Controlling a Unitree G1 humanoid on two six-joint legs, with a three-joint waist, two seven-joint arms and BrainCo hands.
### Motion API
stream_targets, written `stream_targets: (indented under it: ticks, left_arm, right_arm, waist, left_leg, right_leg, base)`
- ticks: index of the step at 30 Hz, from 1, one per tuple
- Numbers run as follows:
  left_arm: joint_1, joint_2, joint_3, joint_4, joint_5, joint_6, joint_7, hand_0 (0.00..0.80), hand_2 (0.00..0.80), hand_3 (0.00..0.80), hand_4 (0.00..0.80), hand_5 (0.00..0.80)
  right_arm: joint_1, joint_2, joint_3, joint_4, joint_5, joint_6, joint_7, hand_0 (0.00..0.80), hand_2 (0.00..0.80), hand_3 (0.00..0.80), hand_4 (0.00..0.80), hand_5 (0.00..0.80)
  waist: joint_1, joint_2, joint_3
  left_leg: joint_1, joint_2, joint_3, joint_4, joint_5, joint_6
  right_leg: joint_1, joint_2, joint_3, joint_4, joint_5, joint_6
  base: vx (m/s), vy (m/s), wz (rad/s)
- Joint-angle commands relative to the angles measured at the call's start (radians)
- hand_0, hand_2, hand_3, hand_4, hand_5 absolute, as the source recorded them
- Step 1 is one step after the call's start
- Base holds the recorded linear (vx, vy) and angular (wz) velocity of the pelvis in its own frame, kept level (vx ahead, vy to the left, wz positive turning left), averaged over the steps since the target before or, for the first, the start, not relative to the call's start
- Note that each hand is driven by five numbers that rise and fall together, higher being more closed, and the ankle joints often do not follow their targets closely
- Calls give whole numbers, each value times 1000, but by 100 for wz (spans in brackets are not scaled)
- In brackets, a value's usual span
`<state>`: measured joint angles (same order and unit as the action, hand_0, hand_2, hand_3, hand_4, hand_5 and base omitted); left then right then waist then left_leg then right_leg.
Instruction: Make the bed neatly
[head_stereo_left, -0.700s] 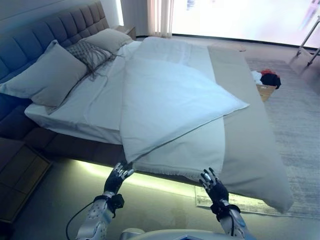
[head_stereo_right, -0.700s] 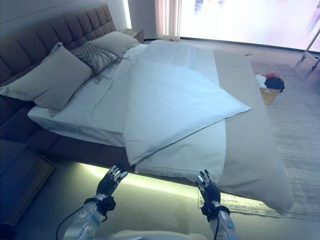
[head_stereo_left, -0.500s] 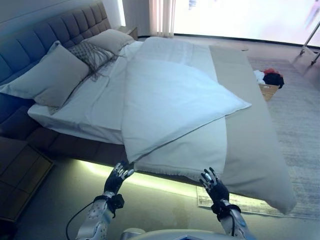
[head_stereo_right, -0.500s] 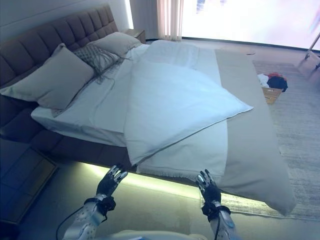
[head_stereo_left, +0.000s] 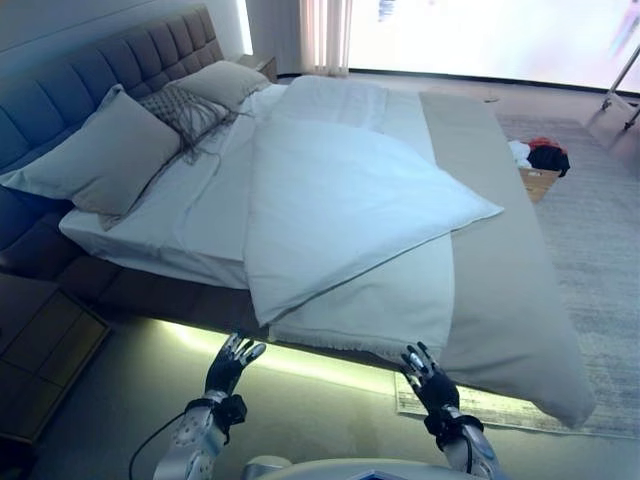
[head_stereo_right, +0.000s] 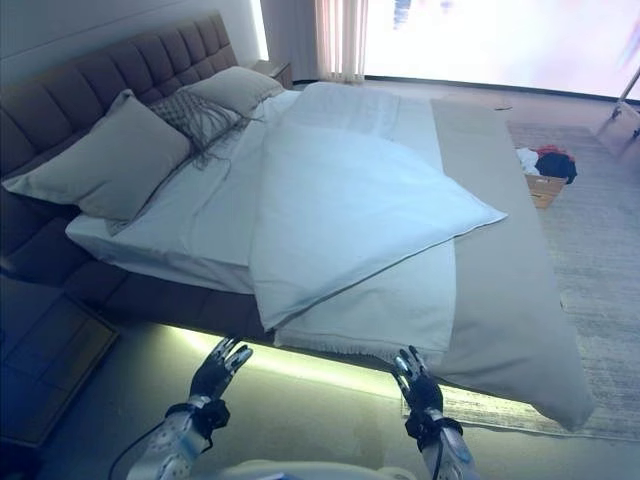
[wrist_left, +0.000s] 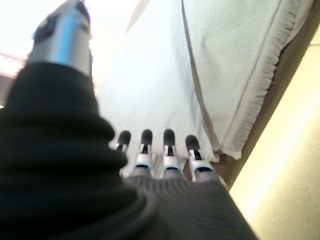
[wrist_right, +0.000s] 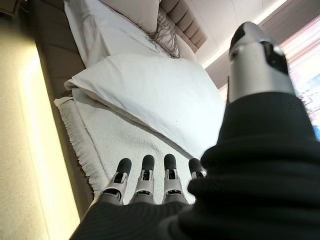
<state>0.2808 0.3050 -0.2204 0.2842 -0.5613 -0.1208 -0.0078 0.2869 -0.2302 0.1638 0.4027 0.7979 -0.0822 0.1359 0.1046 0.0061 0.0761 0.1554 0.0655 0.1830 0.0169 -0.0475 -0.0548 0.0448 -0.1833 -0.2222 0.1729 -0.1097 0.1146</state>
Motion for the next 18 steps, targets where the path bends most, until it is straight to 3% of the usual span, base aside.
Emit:
stream_targets:
  ticks: [1, 5, 9, 15, 18]
  left_arm:
    - [-20, 21, 18, -86, 7, -41, -29, 0, 0, 0, 0, 0]
    - [-47, 23, -2, -70, 5, -37, -95, 0, 0, 0, 0, 0]
    - [-69, 15, -1, -55, 9, -47, -94, 0, 0, 0, 0, 0]
    - [-95, -2, 9, -19, 3, -45, -61, 0, 0, 0, 0, 0]
    - [-118, -2, -6, -4, -6, -43, -60, 0, 0, 0, 0, 0]
  right_arm:
    - [-46, -30, -38, -38, 19, -20, 1, 0, 0, 0, 0, 0]
    - [-44, -36, -63, -31, 81, -71, -13, 0, 0, 0, 0, 0]
    - [-50, -14, -48, -12, 77, -69, -22, 0, 0, 0, 0, 0]
    - [-51, 30, -15, -6, 11, -53, -23, 0, 0, 0, 0, 0]
    - [-65, 24, -9, -10, 27, -82, -47, 0, 0, 0, 0, 0]
  waist:
    - [40, -65, 45]
    - [46, -46, 54]
    - [46, -38, 47]
    - [32, -43, 34]
    - [34, -49, 46]
  left_leg:
    - [-153, -53, -85, 247, 0, 1]
    - [-177, -44, -68, 258, 34, -2]
    - [-146, -69, -74, 226, 11, 15]
    - [-132, -82, -38, 244, 1, 30]
    - [-118, -81, -50, 194, -12, 42]
  right_leg:
    - [92, 20, -103, -237, 206, -12]
    - [88, 4, -127, -222, 210, -12]
    - [86, -12, -121, -208, 206, -7]
    - [88, -29, -92, -187, 202, -1]
    - [73, -35, -96, -160, 198, 7]
  base:
    - [-46, 23, -36]
    - [-15, 95, -29]
    - [69, 120, 41]
    - [75, 94, 0]
    - [1, 58, 7]
